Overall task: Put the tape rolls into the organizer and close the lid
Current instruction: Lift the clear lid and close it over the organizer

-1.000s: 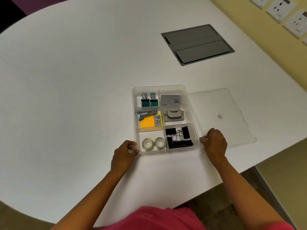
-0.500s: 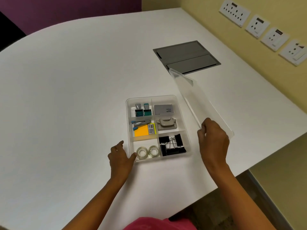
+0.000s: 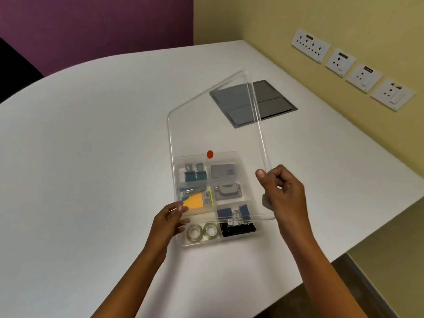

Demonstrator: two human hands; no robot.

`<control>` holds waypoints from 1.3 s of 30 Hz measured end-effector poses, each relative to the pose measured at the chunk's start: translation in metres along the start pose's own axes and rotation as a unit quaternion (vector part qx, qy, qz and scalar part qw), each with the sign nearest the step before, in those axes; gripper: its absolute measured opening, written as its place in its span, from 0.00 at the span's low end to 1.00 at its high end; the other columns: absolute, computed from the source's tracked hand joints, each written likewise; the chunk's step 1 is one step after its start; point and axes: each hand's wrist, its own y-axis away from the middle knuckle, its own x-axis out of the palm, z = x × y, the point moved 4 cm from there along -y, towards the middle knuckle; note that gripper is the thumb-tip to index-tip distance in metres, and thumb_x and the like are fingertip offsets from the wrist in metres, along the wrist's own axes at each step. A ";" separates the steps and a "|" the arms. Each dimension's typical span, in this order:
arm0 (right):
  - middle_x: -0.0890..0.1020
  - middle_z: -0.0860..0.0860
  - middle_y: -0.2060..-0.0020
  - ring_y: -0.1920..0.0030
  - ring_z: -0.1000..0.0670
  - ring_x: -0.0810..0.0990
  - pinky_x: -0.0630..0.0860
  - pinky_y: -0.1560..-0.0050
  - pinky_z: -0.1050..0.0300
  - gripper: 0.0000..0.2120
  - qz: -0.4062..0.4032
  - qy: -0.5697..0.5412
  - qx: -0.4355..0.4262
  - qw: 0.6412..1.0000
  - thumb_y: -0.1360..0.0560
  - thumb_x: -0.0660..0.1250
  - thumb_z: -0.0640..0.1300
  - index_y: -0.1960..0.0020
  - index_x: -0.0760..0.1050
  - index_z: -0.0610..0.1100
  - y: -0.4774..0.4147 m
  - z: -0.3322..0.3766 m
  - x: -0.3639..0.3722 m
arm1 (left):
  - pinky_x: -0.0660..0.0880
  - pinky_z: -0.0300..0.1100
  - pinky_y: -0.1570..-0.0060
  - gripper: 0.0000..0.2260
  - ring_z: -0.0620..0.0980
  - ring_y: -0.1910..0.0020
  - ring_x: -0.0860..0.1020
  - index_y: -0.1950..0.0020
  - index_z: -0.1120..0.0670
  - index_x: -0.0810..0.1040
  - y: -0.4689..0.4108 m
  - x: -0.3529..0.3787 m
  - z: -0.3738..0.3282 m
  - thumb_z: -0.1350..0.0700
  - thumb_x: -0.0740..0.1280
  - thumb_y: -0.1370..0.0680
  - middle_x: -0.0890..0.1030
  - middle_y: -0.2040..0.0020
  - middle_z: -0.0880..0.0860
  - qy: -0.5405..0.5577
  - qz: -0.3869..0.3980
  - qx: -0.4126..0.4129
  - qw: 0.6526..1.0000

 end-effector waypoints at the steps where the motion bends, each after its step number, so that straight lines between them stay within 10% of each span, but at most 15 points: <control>1: 0.65 0.57 0.76 0.78 0.56 0.63 0.64 0.78 0.67 0.19 -0.006 0.010 0.013 1.000 0.25 0.69 0.47 0.69 0.64 0.49 -0.003 -0.009 0.000 | 0.77 0.40 0.56 0.14 0.54 0.52 0.81 0.36 0.55 0.75 0.000 -0.005 0.000 0.55 0.63 0.21 0.81 0.46 0.54 -0.003 -0.017 0.007 1.000; 17: 0.82 0.40 0.51 0.57 0.44 0.78 0.70 0.58 0.58 0.16 -0.074 0.374 0.186 0.905 0.23 0.63 0.53 0.46 0.74 0.40 -0.026 -0.155 -0.024 | 0.72 0.42 0.50 0.14 0.57 0.54 0.81 0.40 0.53 0.77 0.008 -0.002 0.048 0.55 0.70 0.26 0.81 0.53 0.55 -0.141 -0.124 -0.010 0.982; 27: 0.79 0.37 0.44 0.46 0.38 0.78 0.76 0.46 0.48 0.17 -0.046 0.354 0.250 0.900 0.23 0.66 0.46 0.37 0.67 0.42 -0.007 -0.171 -0.028 | 0.67 0.38 0.59 0.13 0.50 0.60 0.75 0.46 0.59 0.76 0.000 -0.002 0.039 0.58 0.73 0.29 0.80 0.55 0.58 -0.264 -0.183 0.025 0.947; 39: 0.82 0.42 0.65 0.67 0.46 0.82 0.78 0.50 0.54 0.04 -0.062 0.191 0.377 0.904 0.27 0.72 0.38 0.56 0.79 0.38 0.010 -0.186 -0.051 | 0.79 0.55 0.50 0.06 0.55 0.64 0.80 0.54 0.60 0.76 -0.004 -0.012 0.055 0.58 0.71 0.26 0.80 0.60 0.56 -0.219 -0.153 -0.069 0.961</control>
